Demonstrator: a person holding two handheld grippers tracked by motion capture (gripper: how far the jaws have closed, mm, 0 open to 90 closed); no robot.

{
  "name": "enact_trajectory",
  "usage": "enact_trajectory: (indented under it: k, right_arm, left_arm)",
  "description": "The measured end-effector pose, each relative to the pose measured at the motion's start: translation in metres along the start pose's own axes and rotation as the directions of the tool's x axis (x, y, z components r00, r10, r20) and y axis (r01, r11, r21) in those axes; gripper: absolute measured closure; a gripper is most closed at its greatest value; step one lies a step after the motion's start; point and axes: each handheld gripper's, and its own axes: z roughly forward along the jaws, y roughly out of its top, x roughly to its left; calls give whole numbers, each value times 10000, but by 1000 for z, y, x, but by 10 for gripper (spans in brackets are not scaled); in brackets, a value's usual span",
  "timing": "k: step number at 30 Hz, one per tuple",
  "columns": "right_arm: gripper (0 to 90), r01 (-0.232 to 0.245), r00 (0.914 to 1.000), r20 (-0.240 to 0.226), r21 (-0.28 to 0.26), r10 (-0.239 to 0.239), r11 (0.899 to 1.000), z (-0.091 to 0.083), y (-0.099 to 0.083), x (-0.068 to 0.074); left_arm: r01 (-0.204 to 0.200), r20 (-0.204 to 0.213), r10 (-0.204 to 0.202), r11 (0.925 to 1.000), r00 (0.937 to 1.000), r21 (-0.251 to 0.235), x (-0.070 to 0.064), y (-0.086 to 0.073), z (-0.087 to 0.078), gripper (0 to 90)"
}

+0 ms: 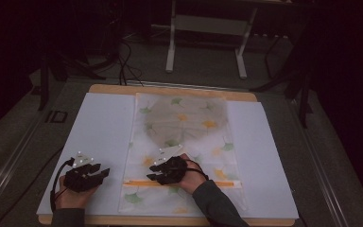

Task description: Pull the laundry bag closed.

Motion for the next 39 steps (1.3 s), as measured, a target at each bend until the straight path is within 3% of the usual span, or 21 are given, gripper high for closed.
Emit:
enact_trajectory:
  k: [22, 39]
  right_arm:
    - [705, 412, 9971, -653, 146, -402, 9990, 32, 13, 12]
    - [714, 313, 9951, -939, -63, -317, 9995, 52, 19, 17]
  left_arm:
    - [-8, 77, 7, 10000, 10000, 39, 0, 0, 1, 551]
    - [-24, 92, 23, 9999, 10000, 101, 1, 0, 1, 545]
